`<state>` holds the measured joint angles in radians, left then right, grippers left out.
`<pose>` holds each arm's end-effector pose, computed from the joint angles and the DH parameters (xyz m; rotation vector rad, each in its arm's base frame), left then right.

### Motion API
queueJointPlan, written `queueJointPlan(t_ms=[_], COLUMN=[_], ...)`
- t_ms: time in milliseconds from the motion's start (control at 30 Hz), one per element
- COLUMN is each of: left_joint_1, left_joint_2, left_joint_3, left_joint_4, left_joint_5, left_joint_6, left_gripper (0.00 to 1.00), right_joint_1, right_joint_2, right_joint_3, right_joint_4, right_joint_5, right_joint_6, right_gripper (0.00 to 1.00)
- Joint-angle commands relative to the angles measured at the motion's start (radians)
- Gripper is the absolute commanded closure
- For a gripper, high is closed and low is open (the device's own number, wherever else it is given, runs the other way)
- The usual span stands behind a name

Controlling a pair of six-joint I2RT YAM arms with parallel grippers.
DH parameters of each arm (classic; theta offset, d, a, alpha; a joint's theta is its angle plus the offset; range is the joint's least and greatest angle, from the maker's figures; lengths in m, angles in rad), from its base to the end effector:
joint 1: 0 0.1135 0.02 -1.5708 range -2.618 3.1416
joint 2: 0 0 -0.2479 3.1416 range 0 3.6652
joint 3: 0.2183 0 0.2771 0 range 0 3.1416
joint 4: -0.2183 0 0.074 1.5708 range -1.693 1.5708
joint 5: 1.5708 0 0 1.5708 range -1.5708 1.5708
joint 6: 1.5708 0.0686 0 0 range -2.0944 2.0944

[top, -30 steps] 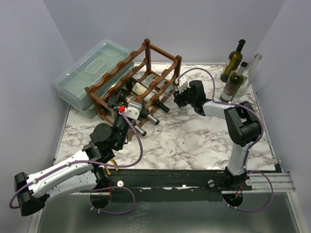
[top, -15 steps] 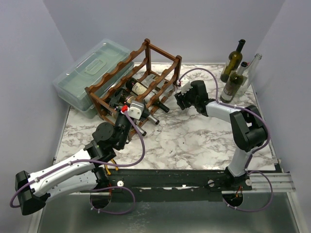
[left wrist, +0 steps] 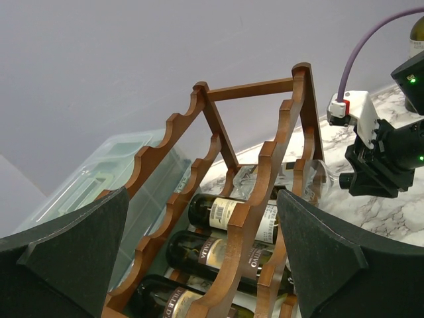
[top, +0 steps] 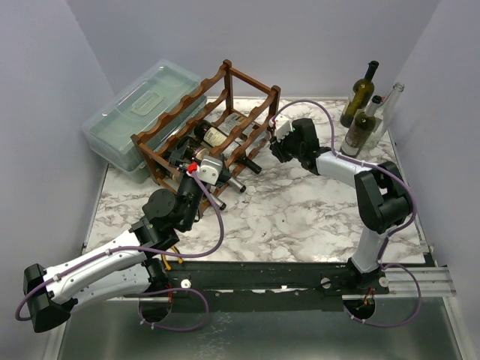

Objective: Put the wine bottle on the wine rack

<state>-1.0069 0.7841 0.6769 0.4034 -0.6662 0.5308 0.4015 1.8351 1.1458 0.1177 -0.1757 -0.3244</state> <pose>0.1653 -0.1821 0.3566 0.4361 1.2663 0.0215 0.4102 0.1872 0.1505 -0.8555 1.9632 0.2332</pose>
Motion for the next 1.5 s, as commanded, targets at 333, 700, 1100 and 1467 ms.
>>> queueJointPlan(t_ms=[333, 700, 1100, 1467], left_joint_1=[0.005, 0.004, 0.005, 0.005], left_joint_2=[-0.003, 0.005, 0.005, 0.013], left_joint_3=[-0.003, -0.005, -0.005, -0.005], left_joint_4=[0.026, 0.026, 0.026, 0.026], left_joint_5=[0.005, 0.003, 0.005, 0.008], left_joint_6=[-0.009, -0.005, -0.004, -0.008], left_gripper=[0.06, 0.06, 0.06, 0.06], right_joint_1=[-0.088, -0.098, -0.096, -0.096], right_joint_2=[0.145, 0.21, 0.264, 0.258], right_joint_3=[-0.012, -0.02, 0.054, 0.092], right_joint_4=[0.058, 0.162, 0.098, 0.098], right_joint_5=[-0.112, -0.139, -0.144, -0.135], right_joint_6=[-0.06, -0.079, -0.107, -0.096], right_gripper=[0.99, 0.99, 0.99, 0.72])
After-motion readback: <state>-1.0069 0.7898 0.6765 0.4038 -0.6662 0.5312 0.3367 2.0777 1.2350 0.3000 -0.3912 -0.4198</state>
